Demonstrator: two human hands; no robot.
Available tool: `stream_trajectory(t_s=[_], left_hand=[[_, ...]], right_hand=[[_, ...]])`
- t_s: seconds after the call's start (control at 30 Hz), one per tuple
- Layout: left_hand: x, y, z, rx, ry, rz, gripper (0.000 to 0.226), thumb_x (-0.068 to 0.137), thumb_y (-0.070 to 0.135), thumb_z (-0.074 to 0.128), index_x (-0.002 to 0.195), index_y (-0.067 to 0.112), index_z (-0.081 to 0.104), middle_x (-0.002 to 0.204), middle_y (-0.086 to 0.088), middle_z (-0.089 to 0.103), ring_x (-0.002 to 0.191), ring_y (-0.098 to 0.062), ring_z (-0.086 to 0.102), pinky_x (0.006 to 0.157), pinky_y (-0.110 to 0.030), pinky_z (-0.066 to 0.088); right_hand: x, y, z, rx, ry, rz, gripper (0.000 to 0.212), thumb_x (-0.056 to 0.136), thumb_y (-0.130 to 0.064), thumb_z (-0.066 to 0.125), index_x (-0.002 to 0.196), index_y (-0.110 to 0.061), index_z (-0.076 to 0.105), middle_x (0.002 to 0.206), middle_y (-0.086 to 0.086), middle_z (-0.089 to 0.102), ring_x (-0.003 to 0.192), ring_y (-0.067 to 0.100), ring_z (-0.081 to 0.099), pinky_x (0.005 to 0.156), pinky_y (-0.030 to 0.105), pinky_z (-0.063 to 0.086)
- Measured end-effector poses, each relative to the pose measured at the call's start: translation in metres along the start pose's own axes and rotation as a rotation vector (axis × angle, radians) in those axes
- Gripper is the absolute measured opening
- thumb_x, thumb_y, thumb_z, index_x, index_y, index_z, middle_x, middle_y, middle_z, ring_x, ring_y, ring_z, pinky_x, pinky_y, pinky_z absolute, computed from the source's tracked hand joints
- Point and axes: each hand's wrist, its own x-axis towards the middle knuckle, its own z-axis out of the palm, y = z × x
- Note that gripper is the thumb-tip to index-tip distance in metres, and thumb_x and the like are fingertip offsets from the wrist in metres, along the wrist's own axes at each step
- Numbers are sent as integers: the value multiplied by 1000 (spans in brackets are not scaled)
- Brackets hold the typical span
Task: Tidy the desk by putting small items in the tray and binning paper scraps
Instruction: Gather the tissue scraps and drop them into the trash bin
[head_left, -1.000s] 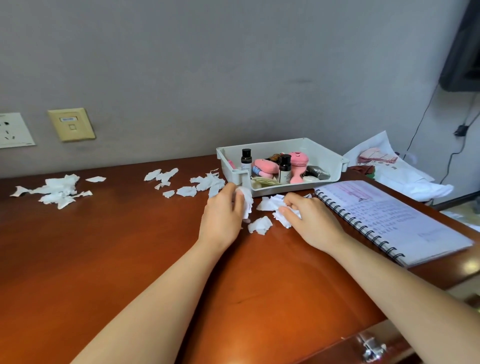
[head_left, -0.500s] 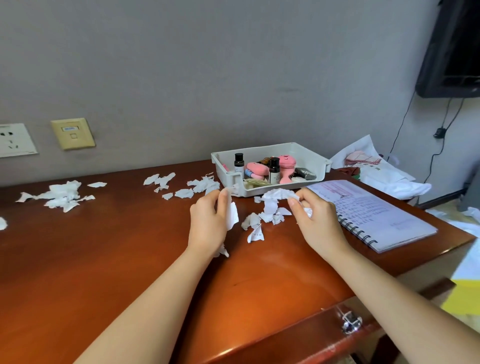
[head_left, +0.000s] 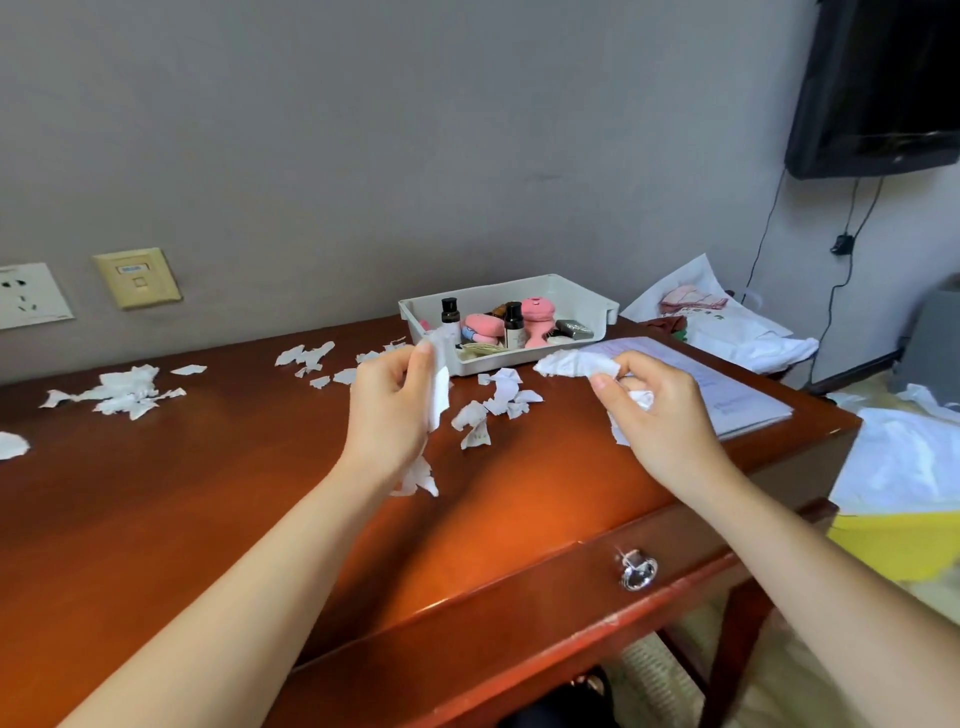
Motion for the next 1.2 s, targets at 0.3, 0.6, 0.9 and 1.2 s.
stream_trajectory(t_s=[0.3,0.6,0.9,1.2], left_hand=[[-50,72,95,-304,-317,65,56,100,15,40,44,15,31,32,9,33,33,-3,30,41,-13,25],[-129,62,209,-391,-583,-48,61,100,17,40,39,14,35,33,4,39,37,-3,35,54,-29,34],[-241,0,315,-386,-684,-496,62,98,22,44,45,-7,33,37,-6,31,39,-18,30,58,-29,38],[-347,-63,384,-140,-793,-861,52,92,29,45,49,5,32,43,-5,34,44,-19,31,53,-31,32]], right_hand=[[-47,0,-76,-39,32,39,35,90,-18,59,67,5,47,53,8,44,51,7,40,53,15,31],[-159,73,-145,-65,45,391,45,83,-38,55,67,2,43,61,23,38,58,16,37,57,26,26],[-271,163,-171,-182,39,796,38,90,-19,59,62,0,42,58,0,36,55,7,34,55,20,27],[-353,235,-166,-208,-1,1114,42,89,-16,59,58,-17,31,56,-5,29,55,9,30,57,26,26]])
